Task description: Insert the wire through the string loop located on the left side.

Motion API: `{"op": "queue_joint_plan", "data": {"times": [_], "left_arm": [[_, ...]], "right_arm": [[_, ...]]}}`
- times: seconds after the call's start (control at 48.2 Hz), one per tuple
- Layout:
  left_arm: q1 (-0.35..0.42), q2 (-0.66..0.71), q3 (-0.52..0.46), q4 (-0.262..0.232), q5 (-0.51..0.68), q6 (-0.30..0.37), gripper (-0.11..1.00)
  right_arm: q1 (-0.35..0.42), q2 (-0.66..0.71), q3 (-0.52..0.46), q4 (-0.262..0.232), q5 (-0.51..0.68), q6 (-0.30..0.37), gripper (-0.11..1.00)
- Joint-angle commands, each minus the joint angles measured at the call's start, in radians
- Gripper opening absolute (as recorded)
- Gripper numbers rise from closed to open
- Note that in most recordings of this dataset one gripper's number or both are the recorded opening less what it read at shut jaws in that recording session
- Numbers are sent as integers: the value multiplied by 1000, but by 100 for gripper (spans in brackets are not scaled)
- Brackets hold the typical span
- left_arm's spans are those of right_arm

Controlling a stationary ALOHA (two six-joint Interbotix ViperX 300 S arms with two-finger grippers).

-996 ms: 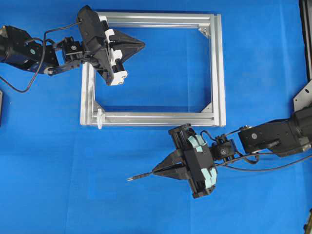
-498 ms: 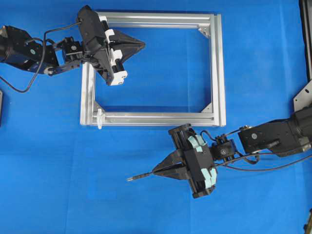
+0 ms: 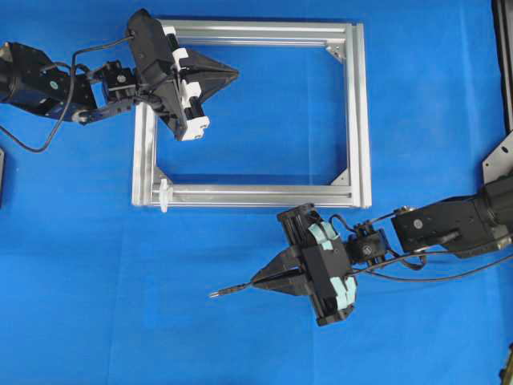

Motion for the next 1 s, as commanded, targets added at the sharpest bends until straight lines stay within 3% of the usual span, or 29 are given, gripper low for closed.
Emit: {"op": "queue_joint_plan", "data": {"times": [0.0, 0.436, 0.976], "left_arm": [[2, -32, -9, 3, -5, 2, 0], [2, -32, -11, 3, -5, 2, 0], [2, -34, -11, 3, -6, 2, 0]], "right_arm": [[0, -26, -8, 2, -3, 0, 1], [-23, -26, -8, 2, -5, 0, 1], [-235, -28, -6, 2, -8, 0, 1]]}}
